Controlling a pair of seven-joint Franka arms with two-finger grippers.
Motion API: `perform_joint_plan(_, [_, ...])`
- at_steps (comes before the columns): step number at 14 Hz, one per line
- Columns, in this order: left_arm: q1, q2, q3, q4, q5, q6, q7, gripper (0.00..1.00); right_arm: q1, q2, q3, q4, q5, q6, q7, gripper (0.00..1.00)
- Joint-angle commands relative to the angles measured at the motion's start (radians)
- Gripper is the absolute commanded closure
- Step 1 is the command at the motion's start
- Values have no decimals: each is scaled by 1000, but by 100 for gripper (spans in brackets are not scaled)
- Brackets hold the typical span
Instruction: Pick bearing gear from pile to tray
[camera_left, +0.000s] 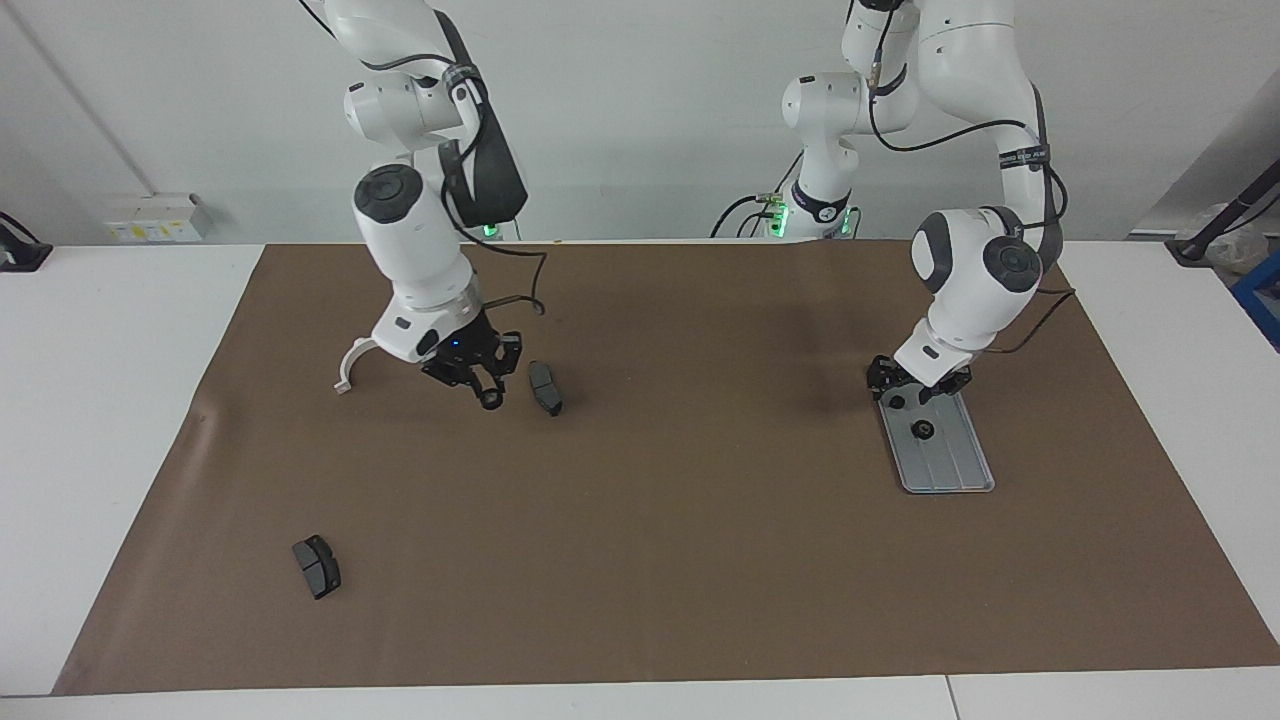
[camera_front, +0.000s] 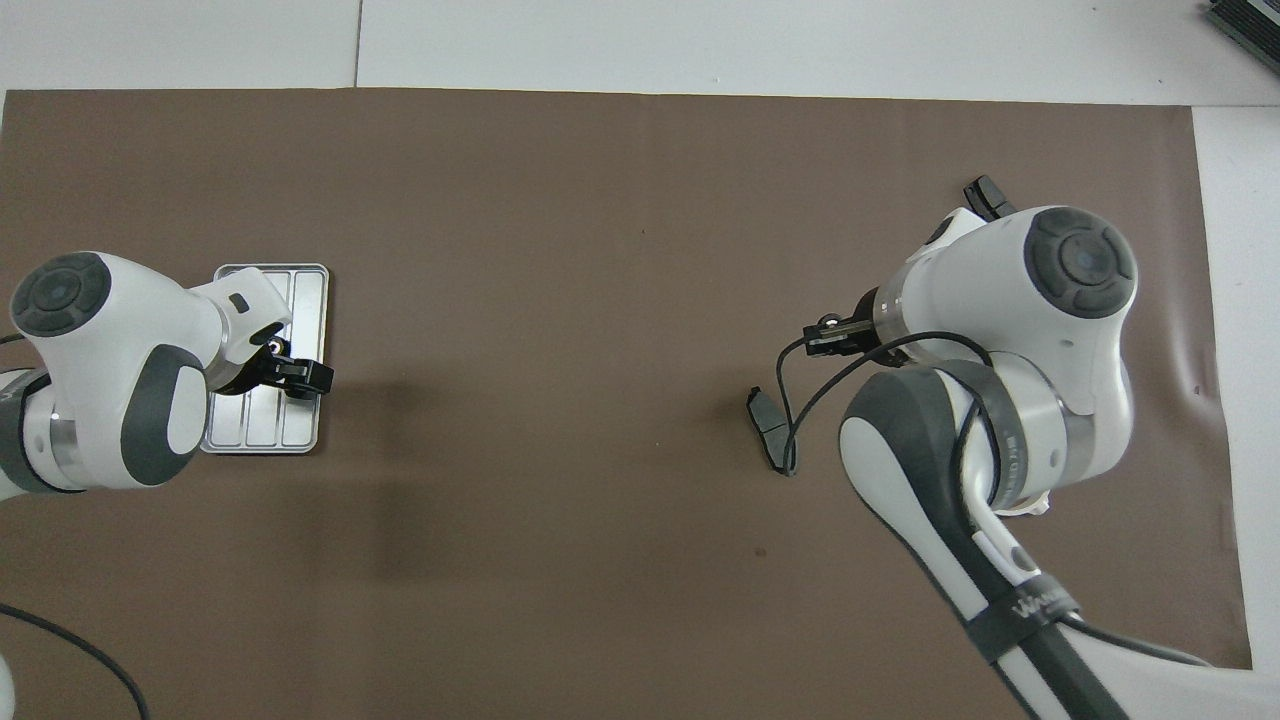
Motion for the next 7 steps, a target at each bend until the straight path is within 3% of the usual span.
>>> perform_joint_plan(1, [-10,-14,-8,50,-1,-10,-34,0,87,25,1,16,14,48,189,100])
perform_joint_plan(7, [-147,17,-11,141,-1,-5,-313,0,299,137,4,7,22,257,517,100])
